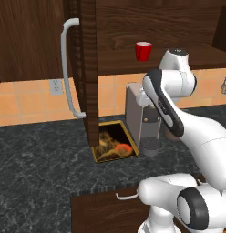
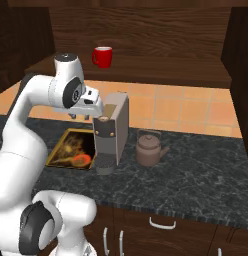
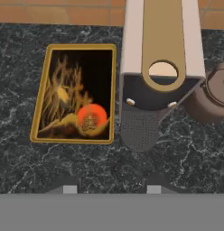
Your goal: Pick the kettle from the counter and place it on the tray. Then pick the mug from the cabinet and place it on the tray. Then close the cabinet doors.
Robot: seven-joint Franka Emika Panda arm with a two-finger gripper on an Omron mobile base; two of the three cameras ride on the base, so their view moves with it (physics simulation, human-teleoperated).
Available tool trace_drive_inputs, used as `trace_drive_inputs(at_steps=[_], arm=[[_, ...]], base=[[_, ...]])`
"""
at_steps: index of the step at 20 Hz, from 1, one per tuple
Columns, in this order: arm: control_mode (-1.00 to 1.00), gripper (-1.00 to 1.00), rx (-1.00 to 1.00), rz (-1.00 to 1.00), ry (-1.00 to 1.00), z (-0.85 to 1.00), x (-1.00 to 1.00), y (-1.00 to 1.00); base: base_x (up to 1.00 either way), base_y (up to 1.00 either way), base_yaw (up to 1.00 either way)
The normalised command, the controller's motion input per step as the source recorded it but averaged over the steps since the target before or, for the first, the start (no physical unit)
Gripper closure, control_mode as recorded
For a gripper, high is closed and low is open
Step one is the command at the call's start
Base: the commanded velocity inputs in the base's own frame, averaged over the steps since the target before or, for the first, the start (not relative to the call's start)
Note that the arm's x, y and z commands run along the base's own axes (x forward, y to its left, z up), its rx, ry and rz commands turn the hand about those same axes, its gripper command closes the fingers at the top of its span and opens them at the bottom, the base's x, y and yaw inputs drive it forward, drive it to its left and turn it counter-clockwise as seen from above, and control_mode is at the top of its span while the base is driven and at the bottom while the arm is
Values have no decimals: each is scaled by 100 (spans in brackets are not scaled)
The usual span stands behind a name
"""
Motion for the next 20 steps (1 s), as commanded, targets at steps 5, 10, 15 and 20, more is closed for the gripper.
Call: trace_drive_inputs(at_steps=[5, 10, 15, 20], arm=[[-100, -100, 20, -16, 1, -21, -11, -54], [-100, -100, 30, -38, 0, -72, 2, -100], [-100, -100, -7, -18, 1, -46, 5, -67], [-100, -100, -11, -4, 0, -56, 57, -100]], base=[[0, 0, 0], [0, 0, 0], [0, 0, 0], [0, 0, 0]])
